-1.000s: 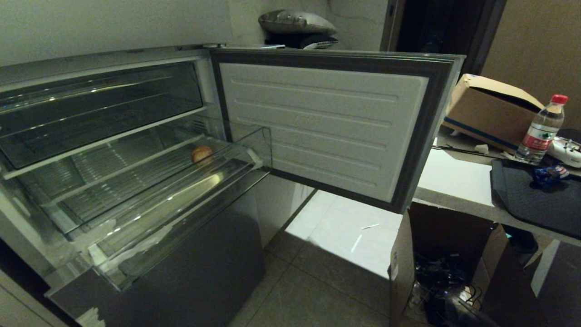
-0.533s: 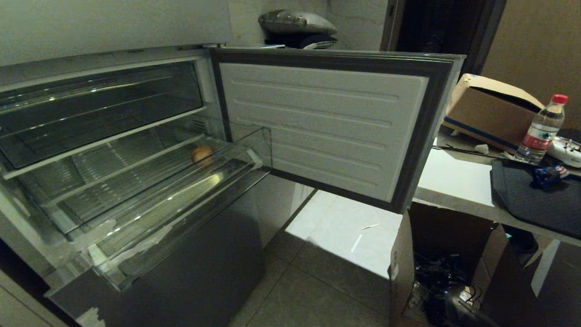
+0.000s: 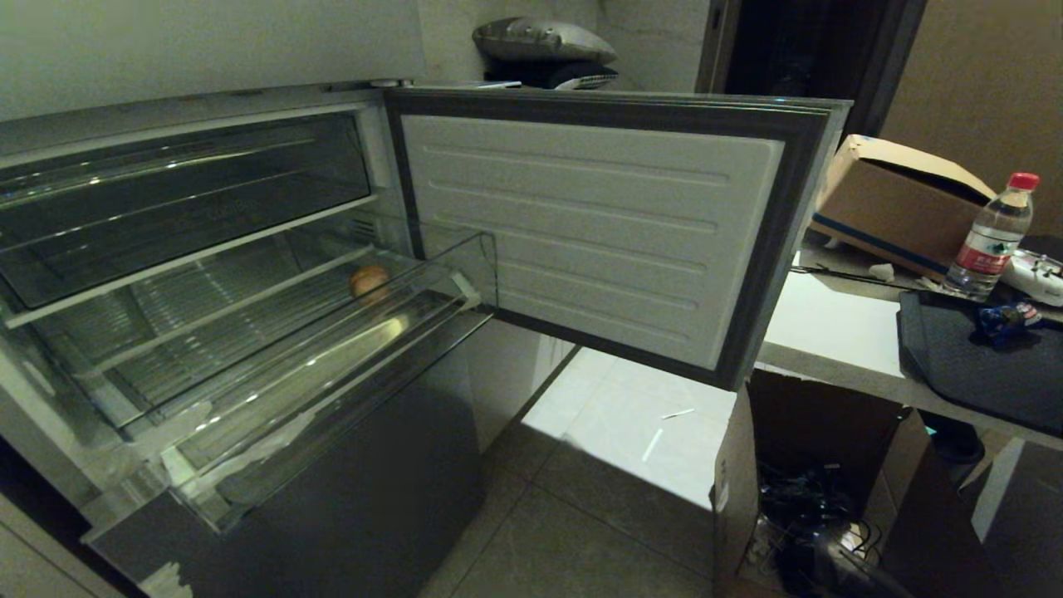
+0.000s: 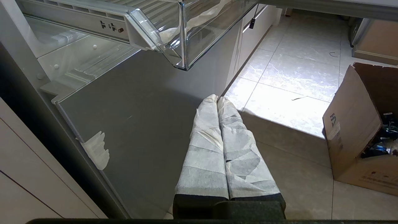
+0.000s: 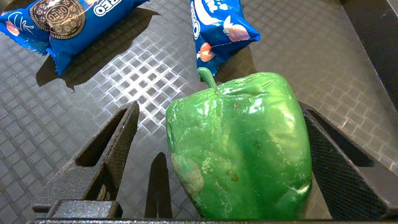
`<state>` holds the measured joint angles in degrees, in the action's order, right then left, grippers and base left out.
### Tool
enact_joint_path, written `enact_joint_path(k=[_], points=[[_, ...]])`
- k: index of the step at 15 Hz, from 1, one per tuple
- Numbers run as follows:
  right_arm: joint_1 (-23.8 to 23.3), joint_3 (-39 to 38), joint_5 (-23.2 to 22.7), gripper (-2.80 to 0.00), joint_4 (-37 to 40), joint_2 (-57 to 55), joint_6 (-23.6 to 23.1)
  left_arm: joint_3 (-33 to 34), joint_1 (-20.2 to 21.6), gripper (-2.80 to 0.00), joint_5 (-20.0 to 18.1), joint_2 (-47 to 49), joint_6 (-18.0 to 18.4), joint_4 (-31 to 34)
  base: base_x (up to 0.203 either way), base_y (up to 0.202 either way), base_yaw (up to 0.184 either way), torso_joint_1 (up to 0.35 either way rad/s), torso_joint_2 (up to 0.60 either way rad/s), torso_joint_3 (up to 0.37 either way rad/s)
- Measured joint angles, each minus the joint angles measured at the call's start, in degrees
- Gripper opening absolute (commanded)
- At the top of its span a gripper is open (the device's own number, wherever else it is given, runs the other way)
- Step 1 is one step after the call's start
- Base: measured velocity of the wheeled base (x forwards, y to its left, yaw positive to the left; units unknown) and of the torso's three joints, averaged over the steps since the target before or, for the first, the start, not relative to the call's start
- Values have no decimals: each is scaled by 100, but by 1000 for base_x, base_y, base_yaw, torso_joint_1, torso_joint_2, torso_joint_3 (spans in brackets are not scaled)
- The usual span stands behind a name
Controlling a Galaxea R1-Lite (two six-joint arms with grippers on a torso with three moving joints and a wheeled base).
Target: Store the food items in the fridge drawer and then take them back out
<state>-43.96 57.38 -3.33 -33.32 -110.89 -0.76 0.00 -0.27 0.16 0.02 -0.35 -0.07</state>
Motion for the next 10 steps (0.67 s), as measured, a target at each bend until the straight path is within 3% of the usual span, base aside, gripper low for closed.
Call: enact_joint_path(k=[1,2,10], points=[[6,6,-5,0,2,-6,-1,0,0,-280,0,0,2,0,0,0,0,0,0,0],[13,13,-6,-280,6,-9,-1,0,0,-280,0,0,2,0,0,0,0,0,0,0],[96,-154,-5,-280,88,186,4,0,0,-280,-2,0,2,0,0,0,0,0,0,0]])
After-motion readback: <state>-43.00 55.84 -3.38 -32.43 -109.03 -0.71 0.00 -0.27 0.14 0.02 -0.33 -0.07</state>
